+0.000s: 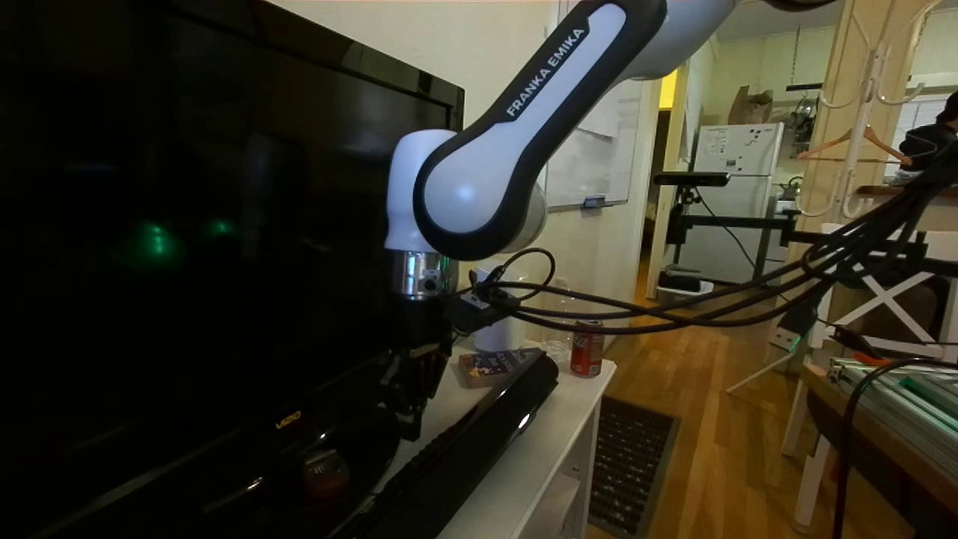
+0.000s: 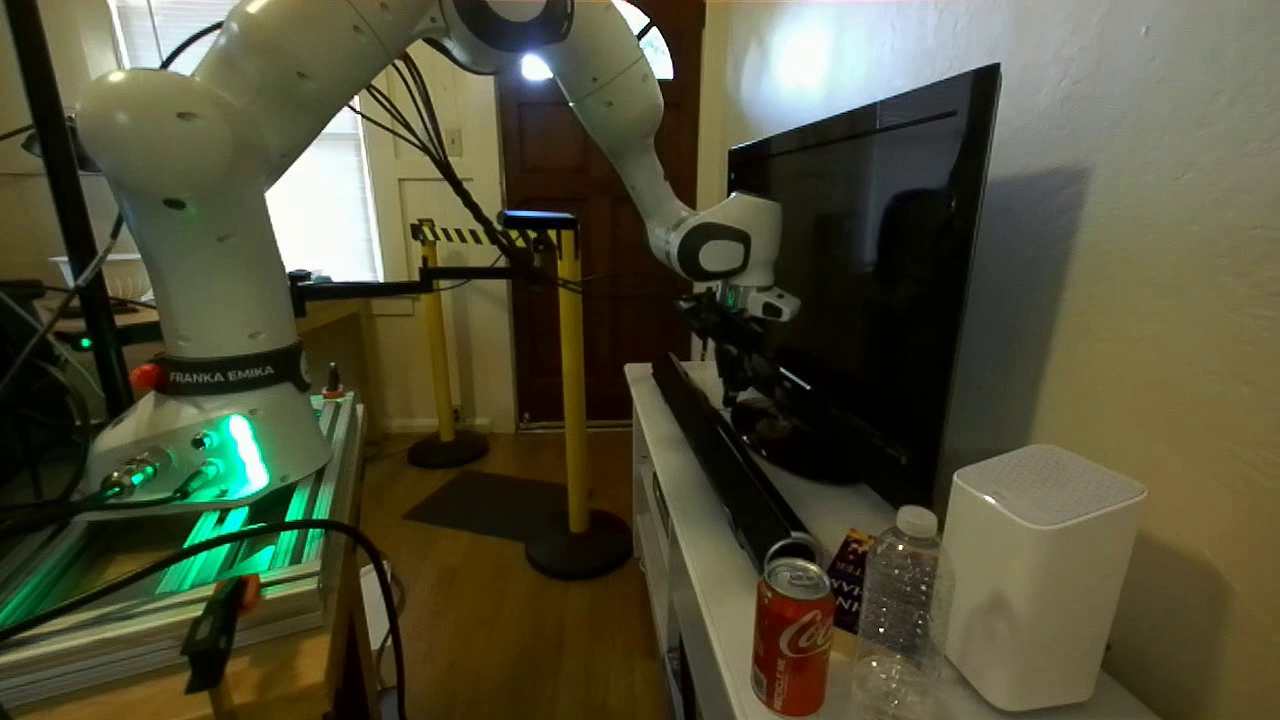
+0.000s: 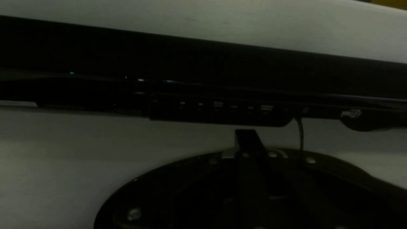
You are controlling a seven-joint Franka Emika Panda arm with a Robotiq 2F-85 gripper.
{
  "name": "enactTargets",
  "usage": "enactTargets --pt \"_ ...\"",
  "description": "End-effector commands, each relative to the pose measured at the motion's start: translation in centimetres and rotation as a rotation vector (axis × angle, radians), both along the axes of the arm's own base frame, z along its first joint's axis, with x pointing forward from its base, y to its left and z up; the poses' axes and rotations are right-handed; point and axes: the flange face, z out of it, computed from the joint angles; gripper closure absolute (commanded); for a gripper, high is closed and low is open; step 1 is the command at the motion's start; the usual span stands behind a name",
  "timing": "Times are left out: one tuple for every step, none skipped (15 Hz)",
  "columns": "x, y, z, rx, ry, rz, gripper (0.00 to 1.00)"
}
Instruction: Flip a switch on the black object
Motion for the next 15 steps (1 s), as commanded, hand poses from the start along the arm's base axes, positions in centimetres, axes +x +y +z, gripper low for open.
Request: enactTargets --pt "-0.1 0.5 1.8 -0.004 0.007 -0.016 1.0" --pt "0.0 0.5 2.0 -0.002 0.003 -0.015 1.0" --pt "0.1 0.6 2.1 0.001 -0.001 -0.014 1.0" --pt "0.3 0.6 2.1 0.004 -0.004 -0.012 1.0" --pt "0.5 0.6 2.0 0.006 -0.005 -0.01 1.0" --pt "0.6 0.6 1.8 0.01 -0.006 -0.009 1.0" --pt "0.7 0.6 1.7 0.013 -0.007 -0.008 1.0" --pt "0.8 0.7 1.6 0.015 -0.005 -0.004 1.0" --pt "0.9 0.8 1.5 0.017 -0.003 0.0 1.0" --pt "0.9 0.9 1.4 0.017 0.0 0.004 1.0" --pt "0.9 1.0 1.3 0.018 0.002 0.005 1.0" --pt "0.9 1.1 1.2 0.02 0.005 0.006 1.0" --pt "0.9 1.1 1.2 0.021 0.008 0.006 1.0" --pt "0.9 1.1 1.2 0.022 0.011 0.006 1.0" --pt "0.9 1.1 1.1 0.022 0.014 0.005 1.0"
